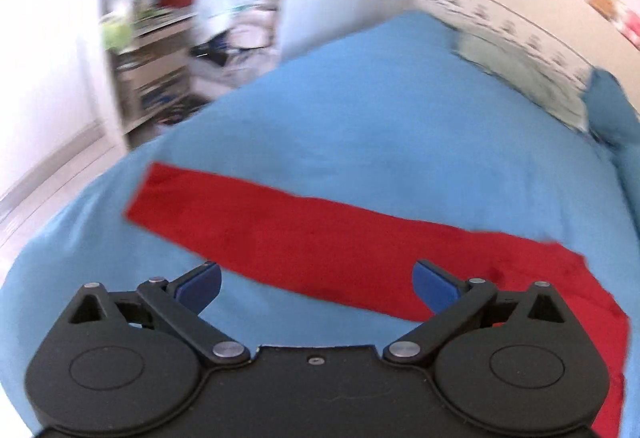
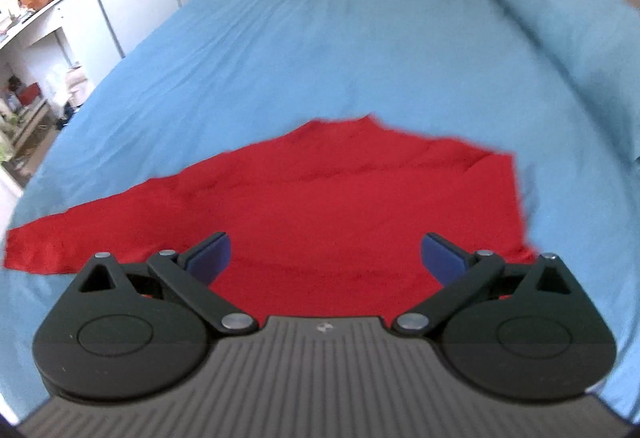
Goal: Fold small clothes
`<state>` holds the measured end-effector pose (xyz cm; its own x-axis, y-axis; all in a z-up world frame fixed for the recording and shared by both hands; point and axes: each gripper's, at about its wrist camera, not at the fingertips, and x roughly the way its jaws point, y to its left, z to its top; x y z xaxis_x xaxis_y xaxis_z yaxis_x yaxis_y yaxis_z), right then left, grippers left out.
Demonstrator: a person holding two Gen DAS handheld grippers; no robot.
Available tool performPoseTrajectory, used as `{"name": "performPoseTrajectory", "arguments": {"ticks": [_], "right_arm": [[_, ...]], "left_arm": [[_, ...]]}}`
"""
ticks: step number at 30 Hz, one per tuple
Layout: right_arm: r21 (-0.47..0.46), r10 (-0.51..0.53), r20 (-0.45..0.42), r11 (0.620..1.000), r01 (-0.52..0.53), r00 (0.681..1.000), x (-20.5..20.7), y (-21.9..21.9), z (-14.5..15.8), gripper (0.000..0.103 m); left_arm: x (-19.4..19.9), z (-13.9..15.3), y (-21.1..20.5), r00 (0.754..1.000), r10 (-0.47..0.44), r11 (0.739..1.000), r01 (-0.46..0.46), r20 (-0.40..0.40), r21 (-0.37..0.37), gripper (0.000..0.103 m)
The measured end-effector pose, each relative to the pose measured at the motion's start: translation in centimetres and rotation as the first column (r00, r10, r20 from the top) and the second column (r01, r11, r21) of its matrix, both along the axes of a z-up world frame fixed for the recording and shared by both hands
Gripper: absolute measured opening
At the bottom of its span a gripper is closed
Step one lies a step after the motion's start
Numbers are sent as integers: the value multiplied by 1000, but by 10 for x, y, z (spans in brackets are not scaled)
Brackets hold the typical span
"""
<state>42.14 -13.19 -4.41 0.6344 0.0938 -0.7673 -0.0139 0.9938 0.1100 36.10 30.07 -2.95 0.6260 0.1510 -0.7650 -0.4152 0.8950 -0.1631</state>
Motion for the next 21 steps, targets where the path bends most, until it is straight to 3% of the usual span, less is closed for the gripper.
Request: {"name": "performPoseTrajectory", "arguments": {"ticks": [3, 8, 10, 11, 17, 18, 21], "right_arm": [[21, -1, -24, 1000, 2, 1000, -1, 26, -14, 103], [33, 2, -43, 999, -1, 999, 0, 65, -37, 103], [6, -12, -55, 1000, 13, 998, 3, 75, -48, 103], [2, -17, -65, 1000, 17, 998, 4, 80, -53, 103], [-12, -11, -67, 1000, 11, 998, 6, 93, -63, 103], [-15, -9, -65, 1000, 8, 998, 6, 95, -64, 103], [-20, -15, -63, 1000, 14, 998, 9, 96, -65, 103]], "left_arm": [[2, -25, 43, 998, 65, 998, -65, -11, -20, 101], [12, -74, 102, 986, 162, 981, -165, -31, -106, 83], [19, -91, 115, 980, 195, 970, -199, -42, -141, 65], [23, -101, 120, 977, 207, 965, -213, -53, -155, 62], [37, -109, 124, 974, 225, 968, -224, -1, -116, 59], [40, -109, 125, 974, 226, 969, -224, 0, -100, 53], [51, -111, 128, 975, 224, 974, -224, -9, -46, 22]]}}
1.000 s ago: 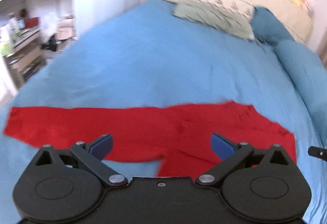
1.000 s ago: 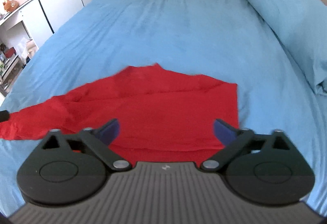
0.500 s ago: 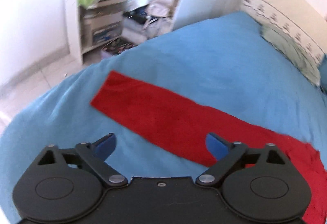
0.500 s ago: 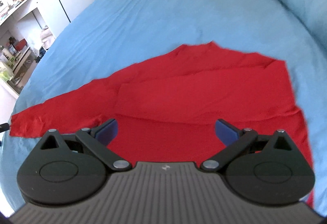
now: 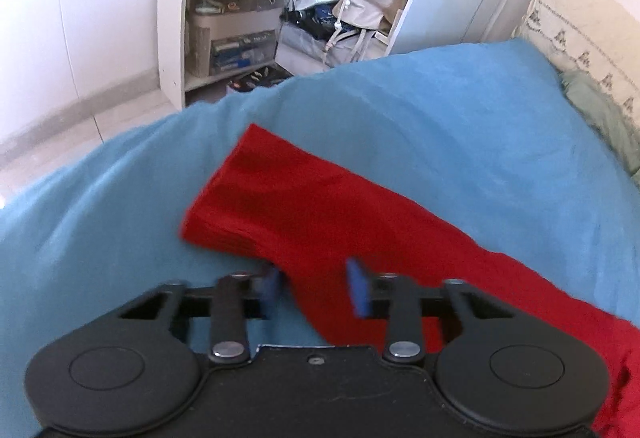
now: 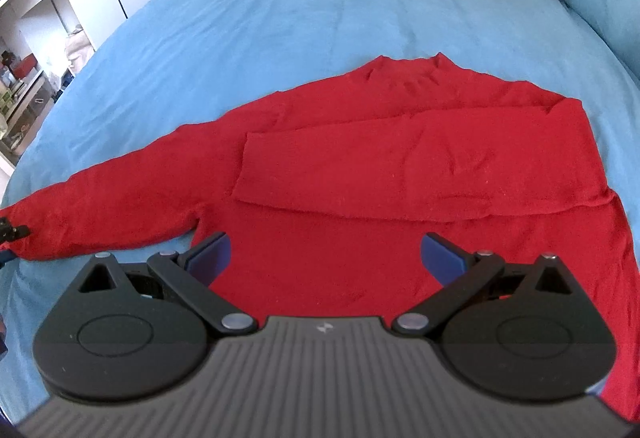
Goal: Fold small clothes
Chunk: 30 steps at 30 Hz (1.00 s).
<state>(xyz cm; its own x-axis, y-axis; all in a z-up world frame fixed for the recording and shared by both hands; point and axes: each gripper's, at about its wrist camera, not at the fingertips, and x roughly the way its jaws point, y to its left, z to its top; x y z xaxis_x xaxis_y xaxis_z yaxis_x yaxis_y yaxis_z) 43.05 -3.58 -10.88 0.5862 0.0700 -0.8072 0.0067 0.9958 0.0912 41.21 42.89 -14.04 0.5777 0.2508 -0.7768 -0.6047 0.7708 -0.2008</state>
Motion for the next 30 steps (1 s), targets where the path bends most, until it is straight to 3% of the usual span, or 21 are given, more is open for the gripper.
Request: {"name": "performPoseTrajectory", "arguments": {"ticks": [1, 2, 6, 13, 18, 22, 26, 30], "right_arm": [[1, -4, 2, 1000, 4, 1000, 0, -1, 0, 103], [2, -9, 4, 1000, 9, 1000, 0, -1, 0, 103], [9, -24, 20, 1000, 24, 1000, -2, -9, 1, 103], [47, -48, 44, 998, 46, 998, -2, -40, 8, 103], [44, -51, 83, 998, 47, 995, -5, -78, 26, 103], [25, -55, 121, 998, 52, 991, -8, -122, 43, 103], [18, -70, 145, 998, 68, 987, -10, -172, 56, 103], [29, -88, 145, 996, 85, 986, -14, -221, 54, 103]], "left_arm": [[1, -2, 1, 1000, -2, 1000, 2, 2, 1, 10], [2, 0, 2, 1000, -7, 1000, 7, 6, -2, 7], [7, 8, -2, 999, -29, 999, 28, 26, 35, 5], [13, 74, -66, 976, -171, 974, 146, 137, 173, 5], [26, 124, -153, 914, -334, 929, 280, 228, 241, 5], [40, 152, -245, 840, -466, 880, 407, 278, 246, 5], [55, 154, -339, 758, -584, 811, 536, 291, 232, 5], [64, 127, -430, 708, -661, 750, 630, 247, 199, 5]]}}
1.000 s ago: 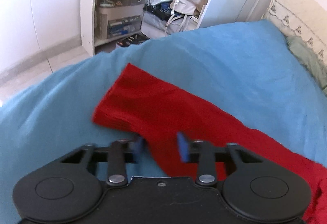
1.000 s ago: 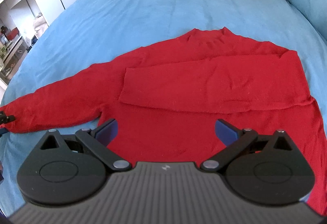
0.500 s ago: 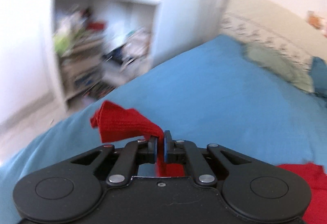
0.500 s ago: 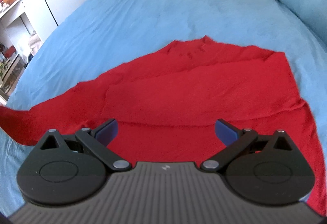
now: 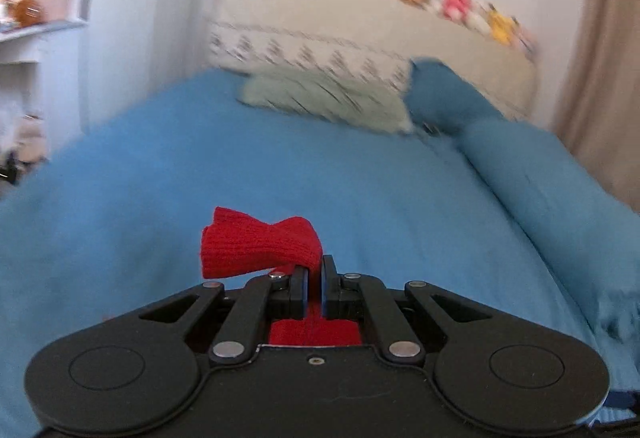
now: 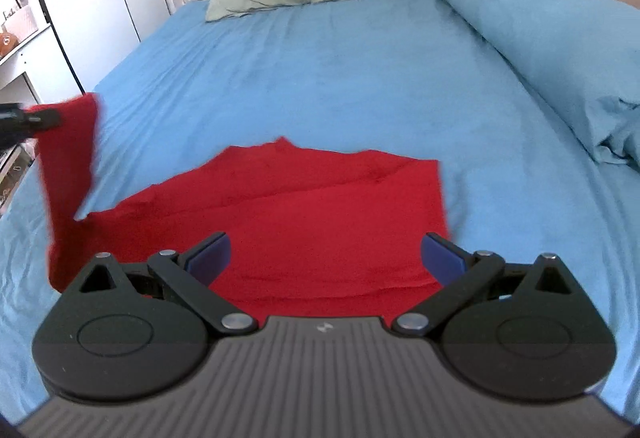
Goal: Fold small clothes
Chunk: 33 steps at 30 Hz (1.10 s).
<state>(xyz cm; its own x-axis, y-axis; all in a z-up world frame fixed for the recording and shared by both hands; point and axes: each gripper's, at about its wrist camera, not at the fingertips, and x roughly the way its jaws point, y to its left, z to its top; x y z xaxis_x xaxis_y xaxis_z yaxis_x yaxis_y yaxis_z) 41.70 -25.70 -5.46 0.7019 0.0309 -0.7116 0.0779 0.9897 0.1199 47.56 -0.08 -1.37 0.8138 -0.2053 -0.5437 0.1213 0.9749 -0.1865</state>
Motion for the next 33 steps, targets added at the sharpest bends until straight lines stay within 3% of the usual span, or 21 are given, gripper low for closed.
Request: {"name": "performPoseTrajectory", "arguments": {"ticks": [6, 10, 14, 15, 17, 19, 21, 27, 29, 30, 33], "right_arm": [[26, -4, -18, 1000, 4, 1000, 2, -56, -18, 103], [37, 3, -39, 999, -2, 999, -1, -77, -38, 103], [53, 20, -58, 998, -17, 998, -5, -86, -56, 103], [55, 23, -63, 998, -19, 998, -6, -87, -59, 103], [58, 24, -69, 998, -20, 997, -6, -86, -62, 103], [61, 23, -67, 998, -19, 997, -4, -84, -61, 103], [54, 30, -57, 998, -27, 998, -1, -82, -56, 103], [-20, 150, -21, 988, -150, 988, 18, -48, -29, 103], [-74, 229, -40, 970, -231, 973, 28, -24, -26, 103], [-100, 273, -63, 955, -278, 960, 35, -11, -27, 103], [-152, 354, -96, 918, -365, 930, 51, 27, -39, 103]], "left_arm": [[4, -71, -85, 987, -77, 994, 87, -142, 62, 5], [7, -117, -108, 970, -88, 988, 114, -225, 106, 5], [8, -140, -118, 956, -90, 985, 128, -281, 120, 7], [9, -142, -117, 954, -94, 985, 131, -285, 114, 9], [0, -141, -112, 952, -102, 986, 136, -288, 100, 28], [-3, -133, -107, 951, -116, 986, 144, -285, 79, 61], [-5, -119, -99, 955, -109, 986, 139, -275, 93, 71], [-31, -84, -47, 958, -39, 985, 85, -286, 149, 76], [-38, -74, -20, 960, -7, 984, 57, -279, 170, 81], [-41, -72, -8, 960, 14, 982, 39, -278, 184, 88], [-45, -71, 28, 956, 82, 982, -30, -280, 185, 90]]}}
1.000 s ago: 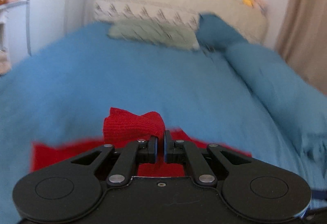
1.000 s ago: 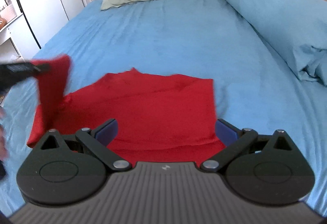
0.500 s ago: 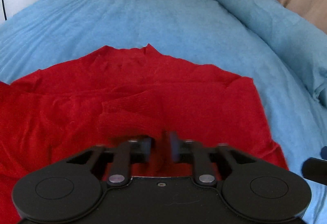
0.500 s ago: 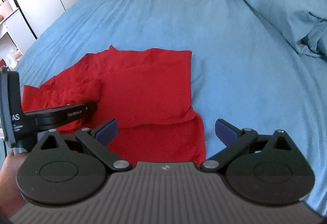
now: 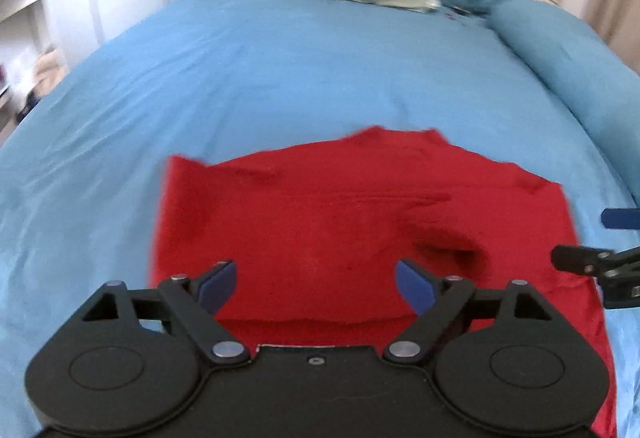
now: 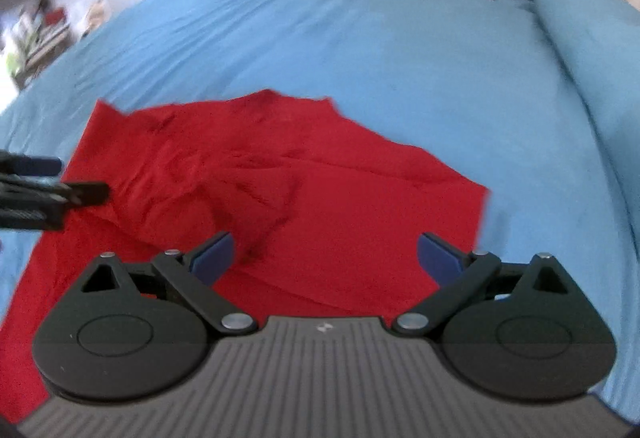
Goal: Fold small clothes
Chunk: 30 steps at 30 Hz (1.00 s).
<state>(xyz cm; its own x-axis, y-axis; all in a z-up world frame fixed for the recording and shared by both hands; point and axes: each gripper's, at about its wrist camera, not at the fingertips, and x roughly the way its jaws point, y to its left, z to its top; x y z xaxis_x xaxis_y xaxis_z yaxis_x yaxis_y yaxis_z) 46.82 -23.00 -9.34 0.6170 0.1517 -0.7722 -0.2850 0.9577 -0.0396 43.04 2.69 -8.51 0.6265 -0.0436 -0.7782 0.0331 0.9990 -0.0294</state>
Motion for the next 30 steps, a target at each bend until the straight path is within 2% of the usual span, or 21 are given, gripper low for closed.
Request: {"name": "performPoseTrajectory", "arguments": {"ticks": [2, 4, 6, 10, 12, 13, 15, 18, 21, 23, 27, 30], "right_arm": [[-27, 45, -8, 999, -45, 999, 10, 22, -11, 103], [-101, 92, -6, 991, -92, 996, 18, 48, -26, 102], [-183, 147, 3, 972, -144, 989, 25, 73, -40, 96], [-291, 213, -21, 934, -210, 977, 37, 105, -69, 70], [-321, 212, -35, 923, -212, 977, 44, 112, -77, 52], [-338, 208, -35, 918, -208, 977, 46, 113, -79, 35], [-350, 181, -13, 920, -174, 983, 47, 110, -75, 31], [-313, 110, 28, 945, -96, 994, 50, 92, -61, 27], [-223, -3, 55, 975, 15, 998, 49, 61, -44, 26], [-143, -89, 42, 985, 94, 995, 48, 38, -43, 26], [-25, -263, -30, 965, 262, 964, 46, -4, -65, 26], [83, -321, -81, 941, 327, 944, 42, -27, -83, 30]], "left_arm": [[-1, -4, 20, 999, 43, 999, -43, -11, -15, 90], [0, -7, 31, 997, 68, 998, -68, -23, -13, 90], [-1, -9, 42, 995, 96, 995, -96, -28, 1, 90], [-7, -11, 63, 988, 150, 988, -151, -33, -38, 90], [-9, -12, 67, 986, 164, 985, -166, -42, -54, 90], [-12, -10, 72, 985, 165, 984, -167, -45, -58, 90], [-14, -8, 73, 986, 159, 985, -161, -47, -64, 90], [-16, -1, 74, 990, 138, 988, -140, -35, -59, 90], [-14, 1, 74, 992, 120, 991, -121, -24, -51, 89], [-13, 1, 73, 993, 119, 992, -120, -24, -43, 89], [-13, -5, 69, 993, 113, 992, -114, -32, -47, 89], [-14, -9, 66, 994, 105, 993, -107, -37, -41, 89]]}}
